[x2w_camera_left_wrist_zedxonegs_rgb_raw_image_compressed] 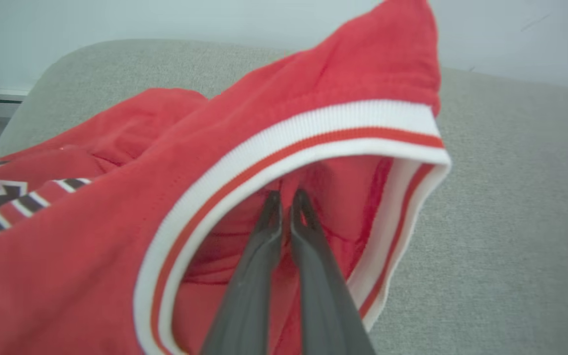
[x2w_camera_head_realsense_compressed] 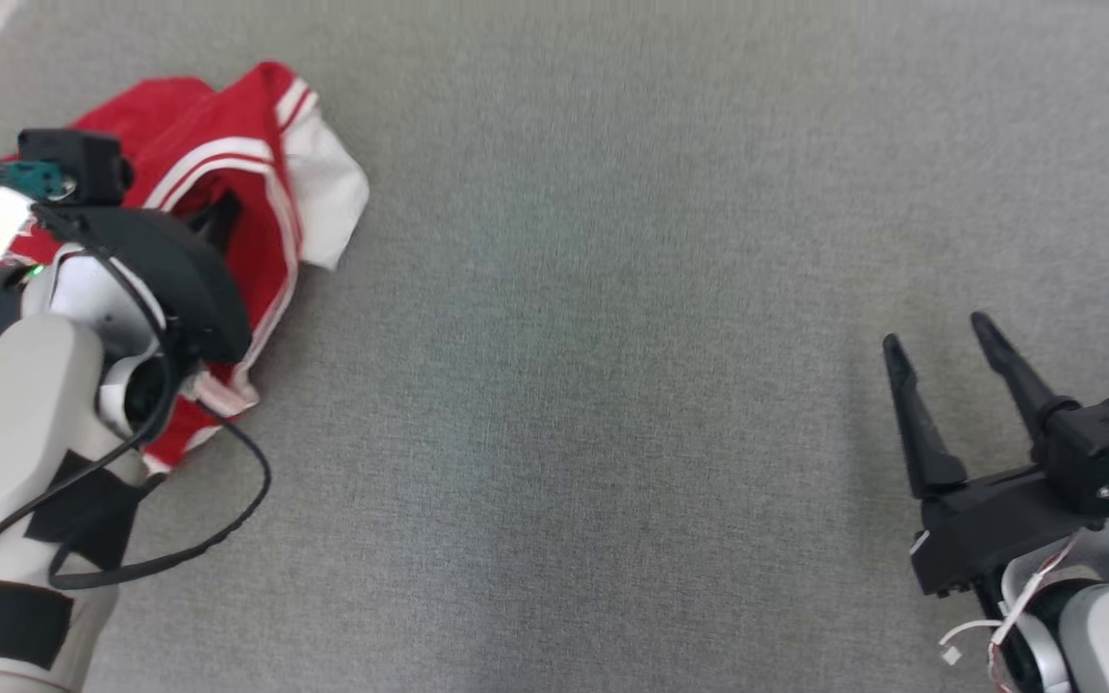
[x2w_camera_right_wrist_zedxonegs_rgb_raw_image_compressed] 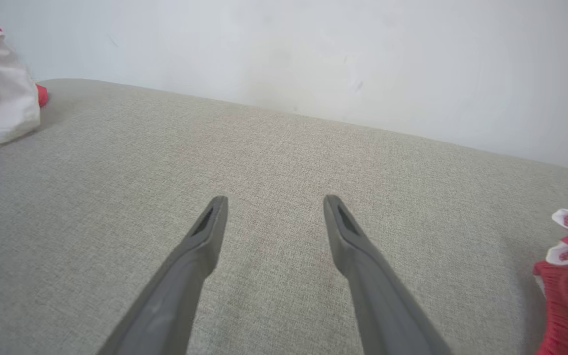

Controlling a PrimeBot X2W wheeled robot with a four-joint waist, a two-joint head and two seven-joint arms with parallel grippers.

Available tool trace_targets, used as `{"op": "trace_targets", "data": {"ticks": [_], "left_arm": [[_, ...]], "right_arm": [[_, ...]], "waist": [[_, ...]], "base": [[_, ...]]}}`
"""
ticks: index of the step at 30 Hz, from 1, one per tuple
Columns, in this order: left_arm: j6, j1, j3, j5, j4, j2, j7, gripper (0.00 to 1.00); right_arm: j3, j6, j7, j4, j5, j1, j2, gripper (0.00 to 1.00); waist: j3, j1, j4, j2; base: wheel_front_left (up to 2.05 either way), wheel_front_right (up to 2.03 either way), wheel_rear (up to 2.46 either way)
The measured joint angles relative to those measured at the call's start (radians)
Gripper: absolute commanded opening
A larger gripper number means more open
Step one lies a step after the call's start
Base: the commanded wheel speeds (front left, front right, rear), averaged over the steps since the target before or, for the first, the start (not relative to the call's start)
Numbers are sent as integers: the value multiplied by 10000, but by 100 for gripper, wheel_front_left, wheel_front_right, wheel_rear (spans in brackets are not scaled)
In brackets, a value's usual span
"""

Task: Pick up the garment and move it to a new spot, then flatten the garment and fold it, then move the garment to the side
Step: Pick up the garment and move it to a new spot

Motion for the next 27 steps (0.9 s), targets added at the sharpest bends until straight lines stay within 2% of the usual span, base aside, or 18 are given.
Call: {"op": "trace_targets", "data": {"ticks": [6,15,22,27], "left_arm": [[-255,-210,-558,94,-884,-570,-472,0],[-336,-397,-1256,48,-1484,-1396,-583,0],[-339,-274,-1714,-399,-1342,-2098,-353,0],[-341,42,-1948,-579,-1072,-2316,-6,0]], "right_arm": [[40,-77,-326,476,128,29,282,100],[240,-84,-688,1118,301,284,681,100],[546,-73,-823,1383,305,938,899,100],[677,15,-826,1317,309,1198,913,100]], "waist": [[-794,0,-154,0],[-1892,-1,-564,-1],[-2772,-2,-1203,-1],[-3170,-1,-1854,-1]], "base": [[0,0,0],[0,0,0],[0,0,0],[0,0,0]]}}
